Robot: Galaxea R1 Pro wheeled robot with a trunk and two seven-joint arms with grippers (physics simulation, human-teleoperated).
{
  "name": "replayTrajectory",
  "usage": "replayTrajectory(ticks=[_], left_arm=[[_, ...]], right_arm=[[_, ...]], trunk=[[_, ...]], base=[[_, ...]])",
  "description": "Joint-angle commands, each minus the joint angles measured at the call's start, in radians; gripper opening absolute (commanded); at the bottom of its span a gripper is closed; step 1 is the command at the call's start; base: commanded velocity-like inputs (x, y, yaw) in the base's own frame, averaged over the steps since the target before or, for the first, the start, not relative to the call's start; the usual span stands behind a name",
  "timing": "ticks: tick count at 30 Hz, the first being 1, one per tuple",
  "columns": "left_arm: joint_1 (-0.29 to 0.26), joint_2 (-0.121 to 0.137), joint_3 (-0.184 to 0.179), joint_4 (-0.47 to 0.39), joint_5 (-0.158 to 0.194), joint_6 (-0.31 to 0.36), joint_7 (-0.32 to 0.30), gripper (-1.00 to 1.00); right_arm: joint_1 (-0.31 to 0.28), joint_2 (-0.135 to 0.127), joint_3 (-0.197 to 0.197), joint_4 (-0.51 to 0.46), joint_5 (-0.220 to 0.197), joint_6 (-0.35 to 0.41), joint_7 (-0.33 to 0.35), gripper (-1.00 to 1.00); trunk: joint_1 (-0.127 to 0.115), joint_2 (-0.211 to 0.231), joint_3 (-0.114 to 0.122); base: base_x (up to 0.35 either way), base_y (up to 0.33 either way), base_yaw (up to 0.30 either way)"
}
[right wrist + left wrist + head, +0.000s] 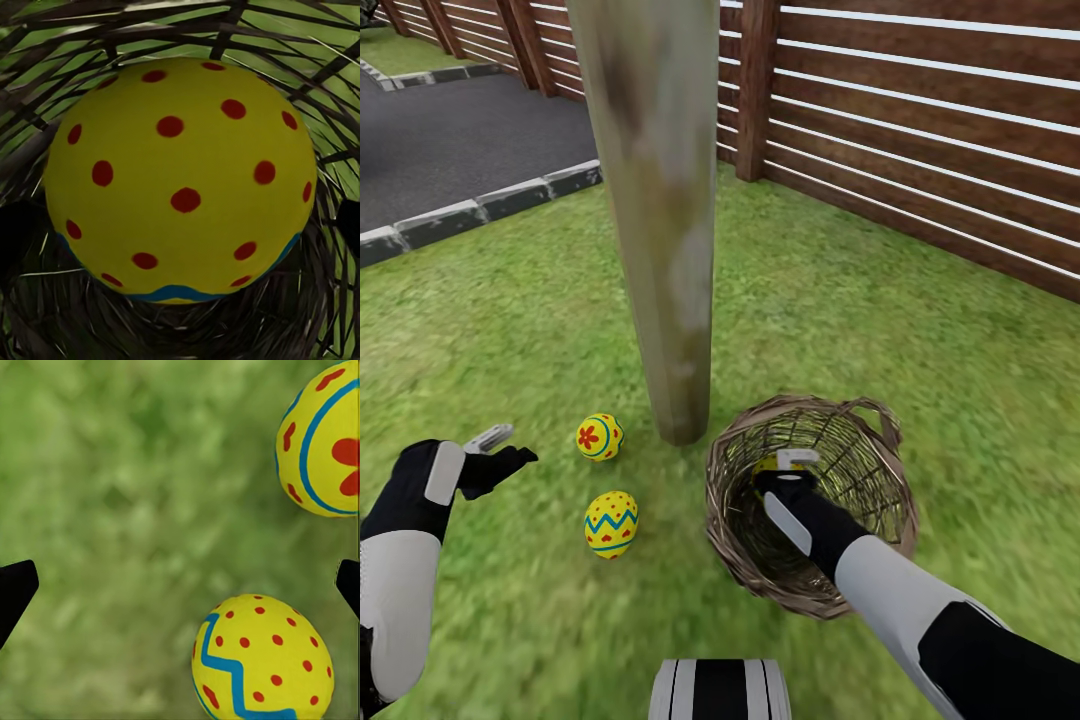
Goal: Take the three Easter eggs out of the wicker basket on the lawn in the garden, then place them on the lawn next to a single tree (choose any tree) so that all three eggs are next to the same tree and none are left in the basket.
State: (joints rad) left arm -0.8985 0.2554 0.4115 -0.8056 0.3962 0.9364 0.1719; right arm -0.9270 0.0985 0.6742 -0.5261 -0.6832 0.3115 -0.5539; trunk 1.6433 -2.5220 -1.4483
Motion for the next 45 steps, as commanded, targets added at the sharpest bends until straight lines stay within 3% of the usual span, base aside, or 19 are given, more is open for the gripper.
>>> replayTrajectory(ticks=[1,12,19,45], left_arm=[[0.0,-0.002,0.001,-0.001,0.01,0.004,0.009,1.0],[0.0,-0.01,0.001,0.0,0.009,0.004,0.009,1.0],[0.0,-0.01,0.001,-0.002,0.009,0.005,0.009,1.0],[0.0,-0.011,0.001,-0.006,0.012,0.021,0.009,1.0]], right_arm=[[-0.001,0.001,0.007,-0.001,-0.006,0.005,-0.008,1.0],[-0.001,0.006,0.006,-0.002,-0.006,0.005,-0.007,1.0],[-0.001,0.006,0.004,-0.002,-0.006,0.005,-0.006,1.0],[-0.001,-0.001,0.001,0.0,-0.004,0.005,-0.007,1.0]], trunk=[[0.0,0.0,-0.001],[0.0,0.0,-0.001],[0.003,-0.002,-0.028],[0.003,-0.002,-0.028]], base=[[0.0,0.0,0.0],[0.0,0.0,0.0],[0.0,0.0,0.0],[0.0,0.0,0.0]])
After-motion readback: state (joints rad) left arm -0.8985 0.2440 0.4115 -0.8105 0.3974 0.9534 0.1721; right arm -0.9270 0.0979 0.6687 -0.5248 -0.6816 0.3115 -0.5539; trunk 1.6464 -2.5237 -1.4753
